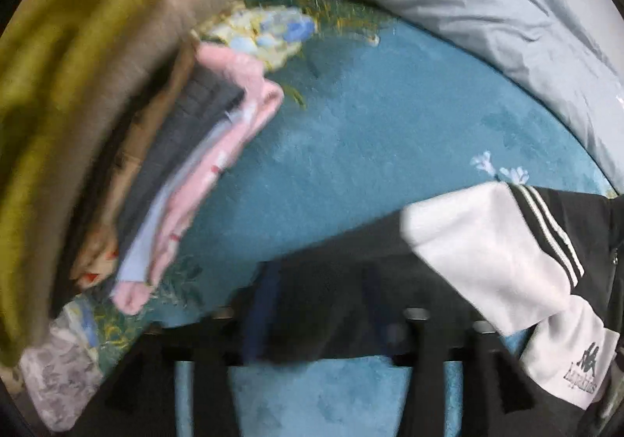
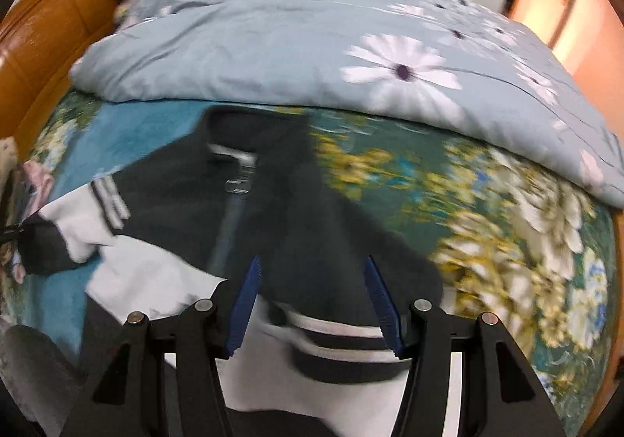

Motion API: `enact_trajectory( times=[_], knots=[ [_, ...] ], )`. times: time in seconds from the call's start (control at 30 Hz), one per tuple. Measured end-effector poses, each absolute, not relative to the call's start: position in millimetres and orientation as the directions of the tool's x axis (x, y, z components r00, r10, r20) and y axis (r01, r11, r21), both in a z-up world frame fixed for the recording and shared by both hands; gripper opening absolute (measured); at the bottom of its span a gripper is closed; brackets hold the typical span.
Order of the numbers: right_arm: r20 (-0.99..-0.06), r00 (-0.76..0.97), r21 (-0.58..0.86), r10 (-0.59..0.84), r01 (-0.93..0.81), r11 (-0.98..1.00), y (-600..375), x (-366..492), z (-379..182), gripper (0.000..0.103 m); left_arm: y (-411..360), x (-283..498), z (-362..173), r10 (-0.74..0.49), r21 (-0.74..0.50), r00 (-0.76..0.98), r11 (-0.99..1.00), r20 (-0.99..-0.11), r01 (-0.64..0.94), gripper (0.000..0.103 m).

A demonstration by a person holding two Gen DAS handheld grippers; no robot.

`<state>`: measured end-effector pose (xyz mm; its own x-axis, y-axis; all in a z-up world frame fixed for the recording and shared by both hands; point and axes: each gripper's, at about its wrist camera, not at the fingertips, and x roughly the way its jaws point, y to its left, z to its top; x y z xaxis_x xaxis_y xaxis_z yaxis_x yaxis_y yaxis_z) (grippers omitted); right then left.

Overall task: Fold clothes
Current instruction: 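Grasp the white striped sleeve with the right tool, then fold the held sleeve across the jacket front and open the right tool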

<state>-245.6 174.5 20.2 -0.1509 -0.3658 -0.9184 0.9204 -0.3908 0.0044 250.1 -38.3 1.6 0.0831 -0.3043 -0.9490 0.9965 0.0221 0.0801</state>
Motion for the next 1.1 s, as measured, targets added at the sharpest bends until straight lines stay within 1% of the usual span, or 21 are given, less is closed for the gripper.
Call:
enact_trajectory(
  times=[0.07,0.1,0.13,0.17,0.2,0.23,0.3,0.33,0.43,0.5,0.53,0.57,0.63,0.7,0.77,0.8,0.87,0.9,0.97,1.03,1.1],
  knots=[
    [-0.925,-0.158,0.005,-0.347,0.904,-0.427,188,-265,18,0.057,-28,232,26,-0.367,0.065,0.067,0.018,-0.928,0.998,0.060],
    [-0.931,-0.152,0.014,-0.331,0.893,-0.449,197,-274,14,0.057,-22,224,37,-0.392,0.015,0.018,0.012,-0.920,1.000,0.063],
    [-0.938,-0.144,0.023,-0.315,0.882,-0.471,206,-283,11,0.057,-17,213,46,-0.416,-0.047,-0.041,0.005,-0.909,0.999,0.069],
    [-0.944,-0.137,0.030,-0.299,0.870,-0.493,215,-293,7,0.057,-12,198,52,-0.436,-0.136,-0.125,-0.006,-0.891,0.991,0.073],
    [-0.950,-0.128,0.038,-0.284,0.857,-0.515,223,-302,4,0.057,-6,184,57,-0.451,-0.224,-0.208,-0.018,-0.868,0.974,0.078],
    [-0.956,-0.120,0.045,-0.269,0.843,-0.536,232,-311,0,0.057,0,170,56,-0.450,-0.310,-0.289,-0.028,-0.845,0.950,0.081],
    [-0.964,-0.089,0.071,-0.250,0.820,-0.568,249,-325,-6,0.057,11,136,36,-0.395,-0.472,-0.452,-0.052,-0.800,0.880,0.081],
    [-0.968,-0.069,0.079,-0.240,0.827,-0.557,254,-324,-10,0.058,15,122,23,-0.359,-0.511,-0.493,-0.050,-0.793,0.858,0.081],
    [-0.983,-0.038,0.056,-0.181,0.871,-0.488,267,-313,-25,0.059,33,94,-12,-0.286,-0.551,-0.541,-0.051,-0.791,0.833,0.081],
    [-0.990,-0.037,0.021,-0.133,0.911,-0.412,276,-304,-42,0.059,50,87,-26,-0.273,-0.531,-0.526,-0.060,-0.806,0.845,0.081],
    [-0.994,-0.029,0.016,-0.109,0.918,-0.395,280,-302,-51,0.059,55,87,-27,-0.268,-0.501,-0.495,-0.052,-0.826,0.864,0.079],
    [-0.996,-0.020,0.013,-0.083,0.923,-0.384,283,-300,-62,0.059,57,88,-28,-0.268,-0.483,-0.477,-0.048,-0.837,0.874,0.079],
    [-0.997,-0.008,0.019,-0.072,0.931,-0.363,283,-293,-74,0.059,58,96,-16,-0.321,-0.514,-0.505,-0.062,-0.801,0.855,0.081],
    [-0.997,-0.017,0.007,-0.069,0.941,-0.337,280,-284,-84,0.059,60,104,-11,-0.360,-0.520,-0.501,-0.053,-0.787,0.853,0.081],
    [-0.997,-0.039,-0.012,-0.072,0.939,-0.343,279,-280,-89,0.058,57,111,-18,-0.352,-0.539,-0.508,-0.010,-0.787,0.842,0.081],
    [-0.996,-0.043,-0.013,-0.079,0.938,-0.347,280,-278,-89,0.054,55,115,-22,-0.344,-0.553,-0.516,0.012,-0.784,0.833,0.081],
    [-0.994,-0.053,-0.016,-0.098,0.939,-0.344,282,-274,-85,0.018,55,119,-25,-0.350,-0.575,-0.529,0.033,-0.773,0.817,0.081],
    [-0.992,-0.077,-0.038,-0.103,0.941,-0.335,282,-271,-81,0.012,56,121,-26,-0.356,-0.582,-0.533,0.039,-0.768,0.812,0.081],
    [-0.988,-0.089,-0.042,-0.123,0.938,-0.344,284,-273,-71,0.008,57,121,-27,-0.360,-0.589,-0.537,0.042,-0.763,0.807,0.081],
    [-0.985,-0.098,-0.041,-0.142,0.932,-0.361,286,-278,-61,0.008,58,122,-27,-0.363,-0.595,-0.541,0.044,-0.758,0.803,0.081],
    [-0.976,-0.144,-0.068,-0.161,0.913,-0.403,286,-294,-47,0.007,58,124,-27,-0.366,-0.601,-0.545,0.048,-0.754,0.798,0.081]
  ],
)
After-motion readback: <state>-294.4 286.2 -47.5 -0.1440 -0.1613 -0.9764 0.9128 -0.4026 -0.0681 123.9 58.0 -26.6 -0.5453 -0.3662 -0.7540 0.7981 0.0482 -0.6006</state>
